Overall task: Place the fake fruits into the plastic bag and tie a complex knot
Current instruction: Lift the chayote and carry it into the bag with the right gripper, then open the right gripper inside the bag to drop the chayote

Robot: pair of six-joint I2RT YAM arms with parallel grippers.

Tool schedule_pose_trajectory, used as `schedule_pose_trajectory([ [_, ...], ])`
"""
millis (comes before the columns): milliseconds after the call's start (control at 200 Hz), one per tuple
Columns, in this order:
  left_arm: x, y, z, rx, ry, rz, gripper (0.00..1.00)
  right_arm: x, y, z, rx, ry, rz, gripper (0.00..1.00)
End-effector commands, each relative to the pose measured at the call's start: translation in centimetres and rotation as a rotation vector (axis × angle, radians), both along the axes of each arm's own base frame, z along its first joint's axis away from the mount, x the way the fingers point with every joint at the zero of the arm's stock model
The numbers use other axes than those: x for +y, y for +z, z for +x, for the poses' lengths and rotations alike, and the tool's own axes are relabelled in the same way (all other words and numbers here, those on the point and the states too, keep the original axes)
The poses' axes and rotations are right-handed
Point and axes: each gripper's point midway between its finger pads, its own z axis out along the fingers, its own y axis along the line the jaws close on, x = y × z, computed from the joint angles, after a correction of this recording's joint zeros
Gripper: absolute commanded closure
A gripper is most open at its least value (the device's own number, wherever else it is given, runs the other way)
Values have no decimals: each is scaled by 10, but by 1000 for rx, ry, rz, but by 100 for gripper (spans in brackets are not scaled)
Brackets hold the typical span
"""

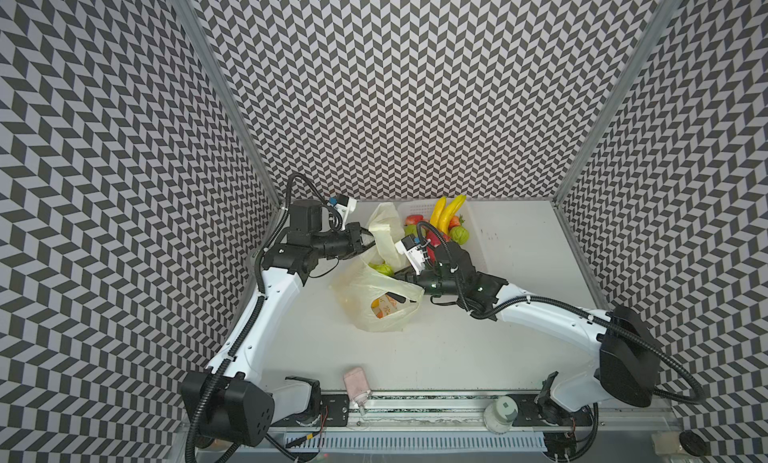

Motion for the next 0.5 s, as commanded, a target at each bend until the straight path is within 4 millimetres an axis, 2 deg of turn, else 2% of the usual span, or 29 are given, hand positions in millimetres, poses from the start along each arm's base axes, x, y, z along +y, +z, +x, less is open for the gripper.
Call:
schedule_pose_trajectory([
  [0, -1, 10, -4, -38, -11, -16, 100, 6, 20, 3, -48, -4, 47, 28],
  [155, -1, 10, -4, -39, -10, -16, 100, 4, 19, 4, -55, -10, 36, 19],
  [496, 0, 12, -5, -43, -9, -13, 100, -2, 23, 6, -78, -35, 22, 19],
])
